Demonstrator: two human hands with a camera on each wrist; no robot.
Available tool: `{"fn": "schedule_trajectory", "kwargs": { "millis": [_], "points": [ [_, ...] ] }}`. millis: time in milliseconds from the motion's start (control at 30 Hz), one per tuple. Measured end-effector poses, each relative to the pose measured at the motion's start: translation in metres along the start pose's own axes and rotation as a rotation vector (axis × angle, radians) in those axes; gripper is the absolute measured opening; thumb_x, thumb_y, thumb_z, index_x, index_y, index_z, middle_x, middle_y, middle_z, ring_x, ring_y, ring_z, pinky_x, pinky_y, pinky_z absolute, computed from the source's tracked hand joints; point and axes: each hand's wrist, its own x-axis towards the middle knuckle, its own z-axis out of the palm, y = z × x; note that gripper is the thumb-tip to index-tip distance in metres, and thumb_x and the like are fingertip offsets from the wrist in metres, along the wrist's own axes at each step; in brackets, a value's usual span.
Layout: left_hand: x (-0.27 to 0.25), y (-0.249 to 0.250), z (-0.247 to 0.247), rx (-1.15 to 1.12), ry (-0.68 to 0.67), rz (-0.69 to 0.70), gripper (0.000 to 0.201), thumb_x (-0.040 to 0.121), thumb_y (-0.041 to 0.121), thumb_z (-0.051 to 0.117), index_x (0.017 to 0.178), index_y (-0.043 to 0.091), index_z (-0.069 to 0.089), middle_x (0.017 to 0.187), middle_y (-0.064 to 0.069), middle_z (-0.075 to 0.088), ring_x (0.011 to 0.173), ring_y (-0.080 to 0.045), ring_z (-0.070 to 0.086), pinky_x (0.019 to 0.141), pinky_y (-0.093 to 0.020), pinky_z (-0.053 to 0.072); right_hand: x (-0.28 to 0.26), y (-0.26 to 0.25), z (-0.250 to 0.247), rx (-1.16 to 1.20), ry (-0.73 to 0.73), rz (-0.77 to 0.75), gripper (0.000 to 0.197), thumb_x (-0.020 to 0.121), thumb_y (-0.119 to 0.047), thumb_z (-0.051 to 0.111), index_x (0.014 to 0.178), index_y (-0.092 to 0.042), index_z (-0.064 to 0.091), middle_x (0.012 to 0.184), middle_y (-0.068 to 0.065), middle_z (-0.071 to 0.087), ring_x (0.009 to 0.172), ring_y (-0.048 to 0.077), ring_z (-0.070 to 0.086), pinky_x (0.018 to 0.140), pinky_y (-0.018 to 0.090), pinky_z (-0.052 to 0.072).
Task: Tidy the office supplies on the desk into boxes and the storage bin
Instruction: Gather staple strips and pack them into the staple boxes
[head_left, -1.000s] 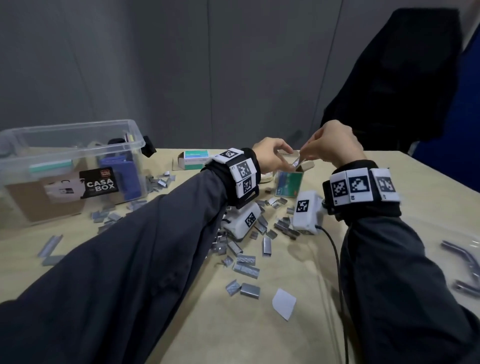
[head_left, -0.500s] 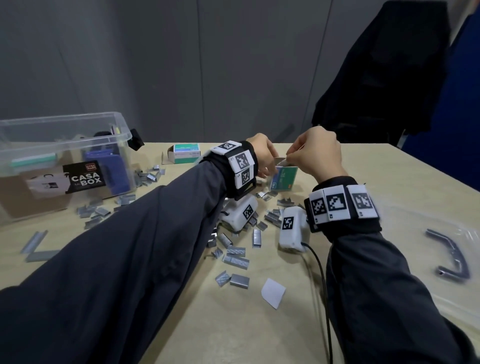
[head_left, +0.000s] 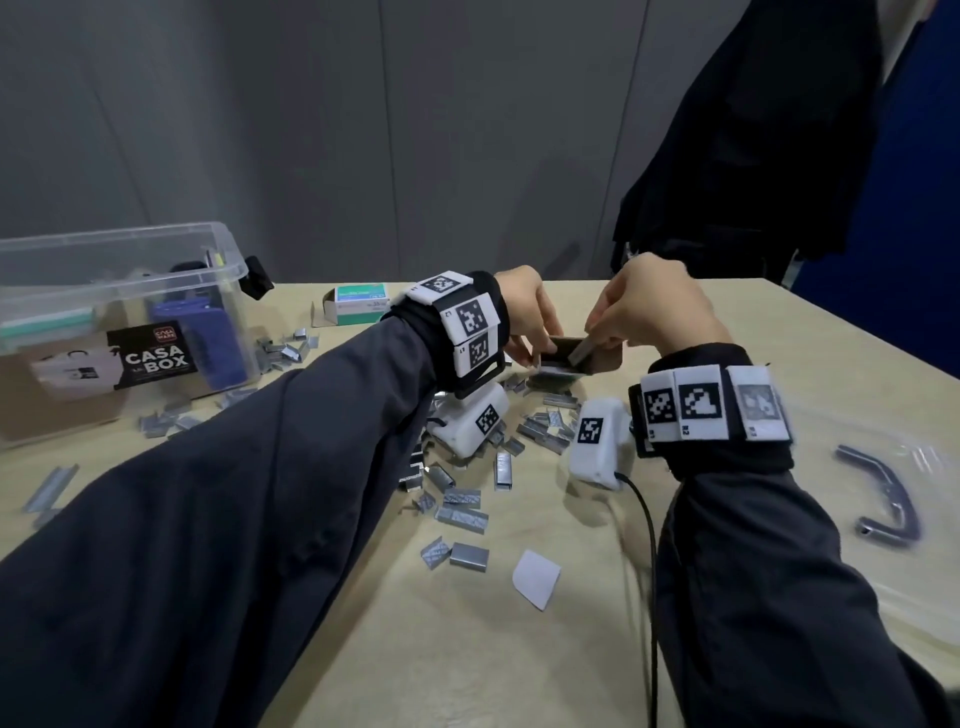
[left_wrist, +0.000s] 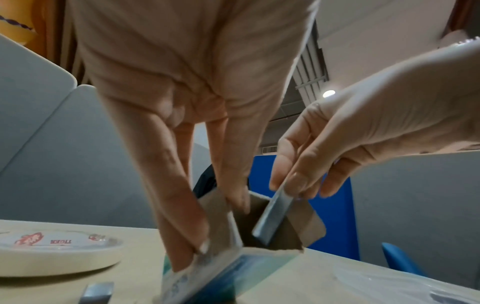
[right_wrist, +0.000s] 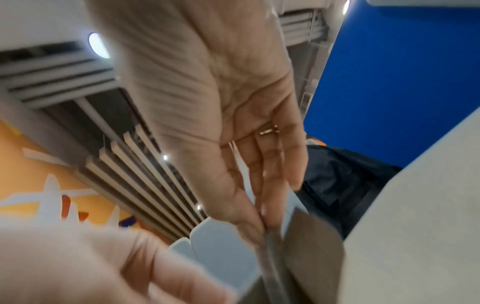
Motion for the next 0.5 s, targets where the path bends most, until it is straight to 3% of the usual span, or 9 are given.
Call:
{"fn": "schedule_trajectory", "kwargs": {
  "millis": [133, 233, 333, 500],
  "points": [
    [0.001, -0.005, 0.003, -0.023, 0.000, 0.002, 0.018, 0.086, -0.004, 0.066, 0.103, 0.000, 0.073, 0.099, -0.025, 0.070, 0.085, -0.036, 0.070, 0.082, -0.043, 0.059, -0.010, 0.003, -0.021, -0.036, 0.059, 0.030, 0.015, 0.064, -0.015, 0.083, 0.076, -0.019, 0.076, 0.085, 0.005, 0.072, 0.091, 0.025, 0.066, 0.083, 0.041, 0.056],
    [0.003, -0.009, 0.003, -0.059, 0.001, -0.003, 0.017, 0.088, -0.004, 0.064, 0.101, 0.001, 0.074, 0.103, -0.023, 0.069, 0.091, -0.040, 0.070, 0.083, -0.043, 0.059, -0.011, 0.001, -0.021, -0.056, 0.098, 0.040, 0.018, 0.067, -0.014, 0.080, 0.083, -0.018, 0.075, 0.091, 0.006, 0.071, 0.095, 0.026, 0.064, 0.079, 0.037, 0.053],
    [0.005, -0.009, 0.003, -0.081, -0.004, -0.012, 0.019, 0.091, -0.001, 0.061, 0.106, 0.001, 0.072, 0.107, -0.020, 0.068, 0.088, -0.038, 0.069, 0.079, -0.042, 0.060, -0.008, -0.002, -0.011, -0.079, 0.117, 0.048, 0.028, 0.069, -0.019, 0.080, 0.097, -0.018, 0.072, 0.103, 0.008, 0.067, 0.100, 0.029, 0.061, 0.079, 0.037, 0.052],
    [0.009, -0.009, 0.000, -0.117, -0.005, -0.029, 0.021, 0.093, -0.001, 0.057, 0.111, -0.001, 0.069, 0.112, -0.023, 0.065, 0.079, -0.035, 0.067, 0.065, -0.034, 0.060, -0.001, -0.004, 0.015, -0.098, 0.126, 0.038, 0.023, 0.075, -0.024, 0.078, 0.097, -0.020, 0.073, 0.101, 0.004, 0.069, 0.098, 0.026, 0.063, 0.073, 0.033, 0.048]
  ]
}}
